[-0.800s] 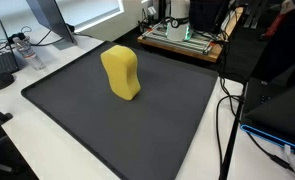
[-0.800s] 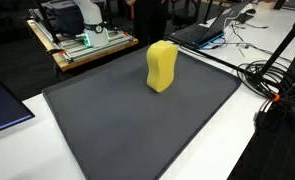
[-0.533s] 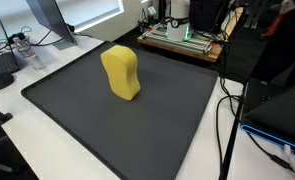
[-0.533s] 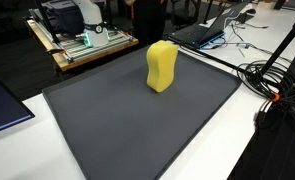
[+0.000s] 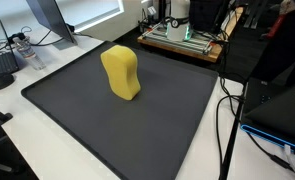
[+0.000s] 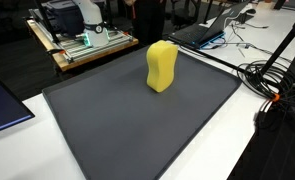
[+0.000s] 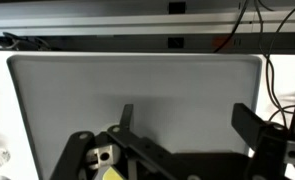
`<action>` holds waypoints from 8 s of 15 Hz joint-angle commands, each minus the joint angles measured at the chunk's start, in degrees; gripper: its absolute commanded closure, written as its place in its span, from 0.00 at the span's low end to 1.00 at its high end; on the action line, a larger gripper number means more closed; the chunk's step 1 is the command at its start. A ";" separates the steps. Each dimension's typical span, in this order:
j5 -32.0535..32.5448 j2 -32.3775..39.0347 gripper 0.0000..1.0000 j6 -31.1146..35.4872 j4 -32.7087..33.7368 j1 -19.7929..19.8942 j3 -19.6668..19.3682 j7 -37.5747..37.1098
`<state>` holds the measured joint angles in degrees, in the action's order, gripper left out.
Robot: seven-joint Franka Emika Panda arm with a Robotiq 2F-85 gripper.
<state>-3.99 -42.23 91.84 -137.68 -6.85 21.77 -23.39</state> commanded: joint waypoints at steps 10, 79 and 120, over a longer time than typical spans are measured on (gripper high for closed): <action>2.88 2.45 0.00 38.42 -10.42 0.22 -7.37 5.95; -25.88 17.86 0.00 70.52 -19.59 23.50 1.43 24.21; 31.95 50.84 0.00 16.23 40.20 -2.74 -5.84 -3.20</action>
<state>30.64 4.47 111.08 -104.37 -7.47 19.34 -30.76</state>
